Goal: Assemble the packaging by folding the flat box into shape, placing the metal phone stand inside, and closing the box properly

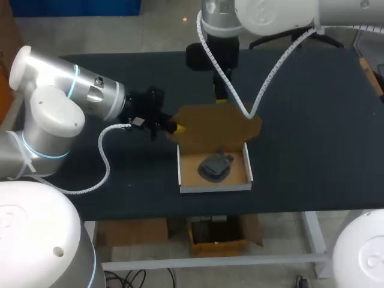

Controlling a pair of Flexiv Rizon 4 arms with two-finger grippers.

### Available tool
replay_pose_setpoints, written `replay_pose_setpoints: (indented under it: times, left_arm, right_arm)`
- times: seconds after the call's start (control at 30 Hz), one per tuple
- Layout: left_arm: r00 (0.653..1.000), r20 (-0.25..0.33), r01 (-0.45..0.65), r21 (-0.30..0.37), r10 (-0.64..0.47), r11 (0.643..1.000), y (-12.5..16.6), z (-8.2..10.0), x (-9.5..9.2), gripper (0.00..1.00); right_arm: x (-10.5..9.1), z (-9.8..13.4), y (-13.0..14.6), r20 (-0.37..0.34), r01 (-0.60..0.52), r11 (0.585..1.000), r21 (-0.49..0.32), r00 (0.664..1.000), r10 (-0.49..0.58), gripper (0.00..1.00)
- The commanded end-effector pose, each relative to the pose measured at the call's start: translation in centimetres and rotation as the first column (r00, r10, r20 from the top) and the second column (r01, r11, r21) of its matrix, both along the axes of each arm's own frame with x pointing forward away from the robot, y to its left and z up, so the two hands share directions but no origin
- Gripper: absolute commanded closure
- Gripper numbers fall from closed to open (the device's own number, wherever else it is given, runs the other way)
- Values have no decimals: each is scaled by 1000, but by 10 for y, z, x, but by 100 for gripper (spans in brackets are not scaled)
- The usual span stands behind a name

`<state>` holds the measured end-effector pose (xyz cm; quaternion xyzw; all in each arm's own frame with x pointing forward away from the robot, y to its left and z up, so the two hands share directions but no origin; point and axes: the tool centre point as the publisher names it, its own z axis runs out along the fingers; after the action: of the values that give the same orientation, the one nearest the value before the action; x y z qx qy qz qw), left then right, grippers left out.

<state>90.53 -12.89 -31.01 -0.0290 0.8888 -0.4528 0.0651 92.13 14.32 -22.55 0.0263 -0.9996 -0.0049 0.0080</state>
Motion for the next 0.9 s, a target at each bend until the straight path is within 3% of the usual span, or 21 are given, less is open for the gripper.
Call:
replay_pose_setpoints:
  times: [0.03, 0.9]
  left_arm:
    - [1000, 1, 0, -1, 0, 1000, -1, -1, 0, 100]
    - [1000, 1, 0, -1, 0, 1000, -1, -1, 0, 100]
  right_arm:
    - [-10, -2, -4, 26, 0, 1000, 12, 1000, -1, 57]
    - [-22, -20, 7, -7, 2, 1000, 7, 1000, -2, 58]
